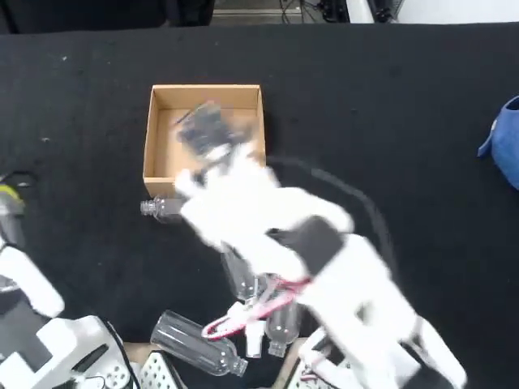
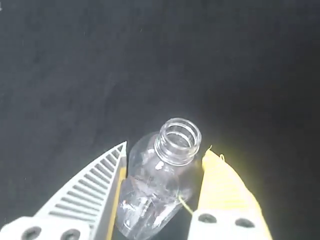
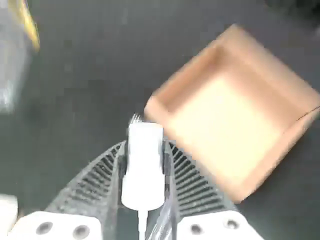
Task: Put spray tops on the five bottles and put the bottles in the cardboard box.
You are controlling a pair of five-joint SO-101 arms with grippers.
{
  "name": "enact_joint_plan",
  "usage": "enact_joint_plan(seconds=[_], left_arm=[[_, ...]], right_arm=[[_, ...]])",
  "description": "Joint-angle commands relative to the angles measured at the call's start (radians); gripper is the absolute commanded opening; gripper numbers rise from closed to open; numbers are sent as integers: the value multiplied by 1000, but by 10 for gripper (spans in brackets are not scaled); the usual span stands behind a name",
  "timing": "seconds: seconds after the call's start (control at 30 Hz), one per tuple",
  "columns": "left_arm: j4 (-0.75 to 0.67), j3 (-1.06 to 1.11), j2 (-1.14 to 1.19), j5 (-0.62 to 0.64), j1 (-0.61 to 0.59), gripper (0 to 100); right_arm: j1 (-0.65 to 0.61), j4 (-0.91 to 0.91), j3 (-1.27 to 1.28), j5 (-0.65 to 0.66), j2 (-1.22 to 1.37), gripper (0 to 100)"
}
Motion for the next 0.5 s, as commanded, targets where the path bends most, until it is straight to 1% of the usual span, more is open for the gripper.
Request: enact_joint_plan(seconds=[0.0,0.07,0.13,0.33,0.4,0.47], left_arm=[[-5,18,-203,61,128,30],[-18,62,-302,84,208,30],[-81,140,-408,123,282,30],[-365,472,-740,183,524,30],[-451,573,-825,183,619,29],[-540,661,-896,187,713,29]], right_arm=[[127,28,-302,-38,-87,11],[176,18,-380,-80,-68,11],[229,-18,-426,-127,-44,11],[439,-150,-398,-350,-27,11],[485,-196,-367,-404,-41,11],[506,-273,-341,-427,-54,11]])
